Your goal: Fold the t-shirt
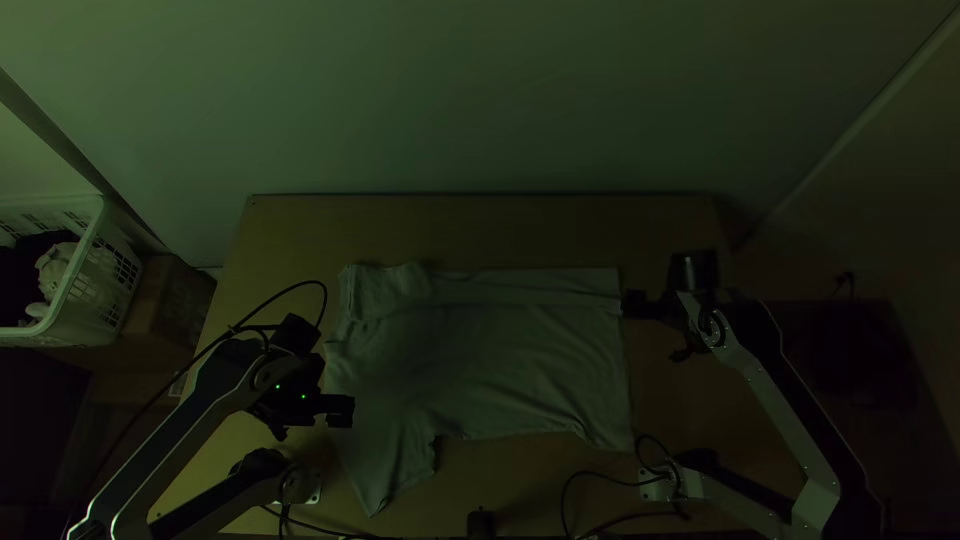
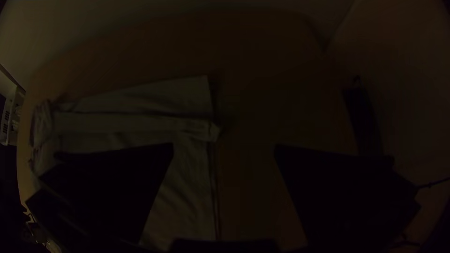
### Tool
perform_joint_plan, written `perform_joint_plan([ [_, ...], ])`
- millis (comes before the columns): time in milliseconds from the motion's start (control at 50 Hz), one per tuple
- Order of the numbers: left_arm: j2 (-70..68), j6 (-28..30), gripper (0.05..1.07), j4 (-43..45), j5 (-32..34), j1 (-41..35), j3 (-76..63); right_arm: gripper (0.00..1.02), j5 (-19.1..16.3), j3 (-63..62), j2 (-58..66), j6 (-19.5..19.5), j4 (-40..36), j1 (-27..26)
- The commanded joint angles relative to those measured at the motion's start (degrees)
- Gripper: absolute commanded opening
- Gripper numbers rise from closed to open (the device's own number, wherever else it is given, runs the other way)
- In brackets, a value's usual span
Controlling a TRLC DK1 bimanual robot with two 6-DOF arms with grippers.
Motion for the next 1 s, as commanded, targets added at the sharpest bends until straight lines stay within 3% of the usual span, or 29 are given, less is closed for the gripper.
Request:
perform_joint_plan([
  [0,0.08,-2.73,1.02,-0.97,-0.46,-2.07,-2.69,0.98,-0.68,1.90,0.49,1.79,-2.00,0.33],
  [480,7.47,-9.76,1.02,8.52,-3.53,-13.14,-11.74,0.97,-3.23,2.69,1.81,3.55,-3.23,0.24],
  [740,13.09,-10.55,1.01,10.55,-4.15,-17.98,-11.56,0.97,-9.99,2.78,2.60,5.04,-7.36,-1.34],
  [920,16.43,-10.20,0.74,11.60,-4.23,-20.70,-10.95,0.97,-15.62,2.16,2.87,4.60,-12.02,-4.50],
  [980,17.31,-10.12,0.61,11.95,-4.23,-21.32,-10.60,0.97,-17.29,1.55,2.87,4.25,-13.69,-5.56],
])
